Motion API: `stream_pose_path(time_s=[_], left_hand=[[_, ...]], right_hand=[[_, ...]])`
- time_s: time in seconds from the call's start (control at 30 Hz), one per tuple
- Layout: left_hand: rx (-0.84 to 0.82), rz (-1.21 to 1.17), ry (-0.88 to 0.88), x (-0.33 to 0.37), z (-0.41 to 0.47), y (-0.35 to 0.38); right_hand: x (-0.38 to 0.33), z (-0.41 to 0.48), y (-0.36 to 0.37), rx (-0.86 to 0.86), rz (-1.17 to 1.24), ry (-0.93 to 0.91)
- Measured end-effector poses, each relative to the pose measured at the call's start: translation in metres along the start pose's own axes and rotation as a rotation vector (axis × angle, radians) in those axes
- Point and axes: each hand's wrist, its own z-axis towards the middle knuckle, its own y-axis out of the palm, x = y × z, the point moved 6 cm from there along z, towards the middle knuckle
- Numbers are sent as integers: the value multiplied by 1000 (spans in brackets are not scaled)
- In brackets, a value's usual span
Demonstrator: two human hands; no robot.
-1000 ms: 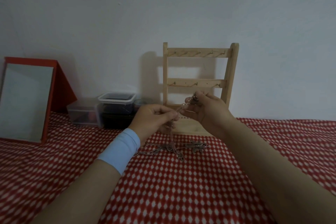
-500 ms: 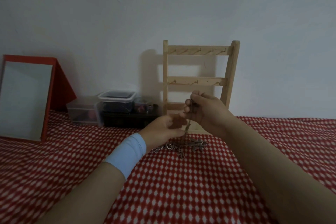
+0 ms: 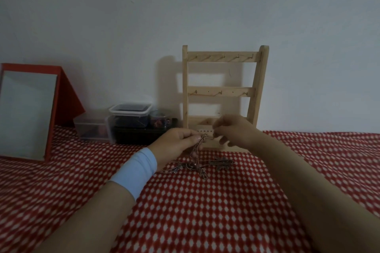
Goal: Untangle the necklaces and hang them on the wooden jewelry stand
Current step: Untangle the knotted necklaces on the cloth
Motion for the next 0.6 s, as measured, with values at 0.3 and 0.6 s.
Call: stream_pose_path(time_s=[0.3, 0.6], left_hand=[[13, 137, 0, 2, -1, -10], [79, 251, 51, 10, -1, -12]], right_hand=[[-16, -8, 14, -121, -30, -125], [-4, -8, 16, -167, 186, 0]])
